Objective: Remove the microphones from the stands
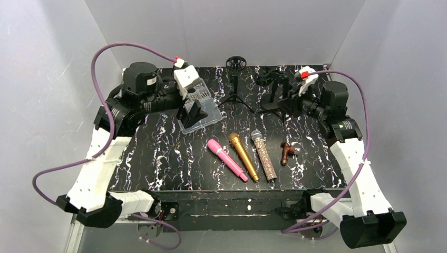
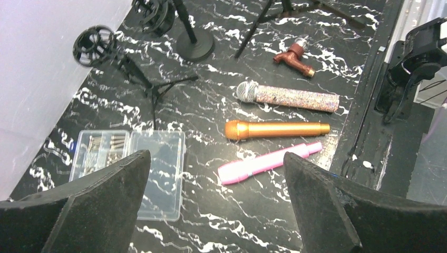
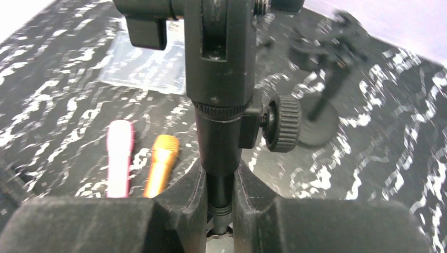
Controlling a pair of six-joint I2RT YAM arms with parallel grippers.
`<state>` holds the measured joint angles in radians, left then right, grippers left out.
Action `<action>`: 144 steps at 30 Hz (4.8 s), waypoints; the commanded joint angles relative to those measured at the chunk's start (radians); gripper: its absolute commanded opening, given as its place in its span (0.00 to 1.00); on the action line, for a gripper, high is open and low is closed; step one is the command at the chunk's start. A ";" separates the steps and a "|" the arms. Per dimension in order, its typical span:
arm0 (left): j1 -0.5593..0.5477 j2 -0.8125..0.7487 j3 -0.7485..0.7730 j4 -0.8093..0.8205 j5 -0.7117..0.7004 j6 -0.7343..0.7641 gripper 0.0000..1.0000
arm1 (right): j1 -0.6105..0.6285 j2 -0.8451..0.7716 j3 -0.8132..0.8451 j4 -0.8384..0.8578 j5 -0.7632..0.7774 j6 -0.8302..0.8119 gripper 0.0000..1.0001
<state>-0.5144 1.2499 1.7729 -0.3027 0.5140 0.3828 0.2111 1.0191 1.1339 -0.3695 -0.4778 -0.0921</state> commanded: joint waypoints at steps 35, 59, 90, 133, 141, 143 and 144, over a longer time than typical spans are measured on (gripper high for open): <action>0.002 -0.077 -0.200 -0.129 -0.313 -0.068 0.98 | -0.393 0.727 0.063 0.909 0.302 0.140 0.01; 0.002 -0.013 -0.168 -0.111 -0.327 -0.111 0.98 | -0.285 0.929 0.194 0.788 0.411 0.046 0.01; 0.002 -0.019 -0.162 -0.120 -0.324 -0.159 0.98 | -0.270 0.945 0.196 0.685 0.463 0.064 0.36; 0.012 -0.081 -0.151 -0.287 -0.539 -0.160 0.98 | -0.286 0.375 -0.030 0.312 0.442 0.045 0.74; 0.021 -0.210 -0.272 -0.258 -0.579 -0.271 0.98 | -0.290 0.208 -0.002 0.086 0.432 0.084 0.78; 0.035 -0.232 -0.281 -0.259 -0.540 -0.323 0.98 | -0.290 0.184 0.024 0.012 0.443 0.084 0.79; 0.039 -0.243 -0.284 -0.260 -0.523 -0.349 0.98 | -0.291 0.172 0.030 -0.031 0.443 0.084 0.79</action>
<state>-0.4969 1.0542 1.5108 -0.5240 -0.0338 0.1566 -0.0746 1.2407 1.0935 -0.2390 -0.0402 -0.0242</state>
